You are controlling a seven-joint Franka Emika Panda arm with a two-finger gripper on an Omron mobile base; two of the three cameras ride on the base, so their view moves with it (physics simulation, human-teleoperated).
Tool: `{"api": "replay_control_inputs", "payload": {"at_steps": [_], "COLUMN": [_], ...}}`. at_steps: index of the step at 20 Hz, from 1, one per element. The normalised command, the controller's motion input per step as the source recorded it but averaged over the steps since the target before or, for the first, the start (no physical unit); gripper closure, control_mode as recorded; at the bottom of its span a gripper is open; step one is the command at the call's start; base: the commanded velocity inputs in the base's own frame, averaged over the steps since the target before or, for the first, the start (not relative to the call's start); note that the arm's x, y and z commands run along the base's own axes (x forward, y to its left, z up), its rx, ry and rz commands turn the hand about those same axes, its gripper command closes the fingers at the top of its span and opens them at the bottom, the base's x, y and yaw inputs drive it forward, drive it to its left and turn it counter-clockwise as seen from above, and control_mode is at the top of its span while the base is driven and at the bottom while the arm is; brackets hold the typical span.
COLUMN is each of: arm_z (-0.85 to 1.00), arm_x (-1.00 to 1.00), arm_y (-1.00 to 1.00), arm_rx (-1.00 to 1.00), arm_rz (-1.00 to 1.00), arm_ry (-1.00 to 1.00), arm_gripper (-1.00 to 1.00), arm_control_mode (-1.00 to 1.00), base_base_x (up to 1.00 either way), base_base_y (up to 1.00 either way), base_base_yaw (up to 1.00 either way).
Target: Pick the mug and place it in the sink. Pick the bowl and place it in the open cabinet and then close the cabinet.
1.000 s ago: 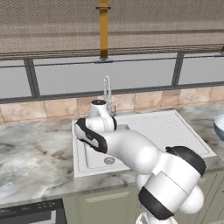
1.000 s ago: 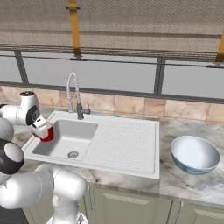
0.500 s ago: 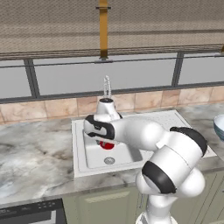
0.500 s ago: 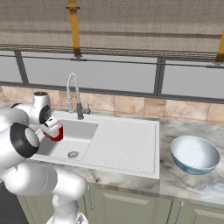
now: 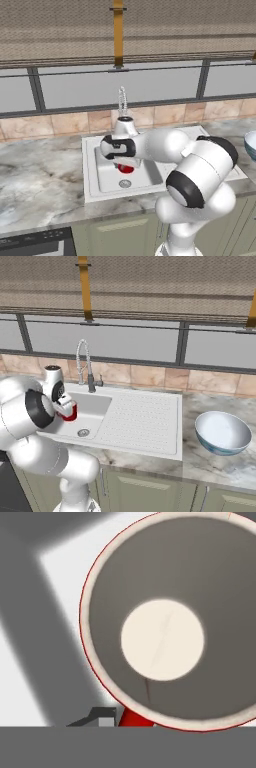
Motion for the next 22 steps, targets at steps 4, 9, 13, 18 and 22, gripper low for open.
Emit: {"api": "replay_control_inputs", "payload": {"at_steps": [4, 9, 13, 18, 22], "arm_z": [-0.27, -0.28, -0.24, -0.24, -0.29], "arm_x": [0.0, 0.0, 0.03, 0.04, 0.14], "arm_y": [-0.06, -0.06, -0.13, -0.13, -0.04], "arm_rx": [0.0, 0.0, 0.0, 0.0, 0.0], "arm_rz": [0.0, 0.0, 0.0, 0.0, 0.0], "arm_ry": [0.0, -0.01, 0.0, 0.0, 0.0], "arm_gripper": [1.0, 1.0, 1.0, 1.0, 1.0], "arm_control_mode": [-1.0, -1.0, -1.0, -1.0, -1.0], "base_base_x": [0.0, 0.0, 0.0, 0.0, 0.0], "base_base_y": [0.0, 0.0, 0.0, 0.0, 0.0], "base_base_yaw": [0.0, 0.0, 0.0, 0.0, 0.0]}}
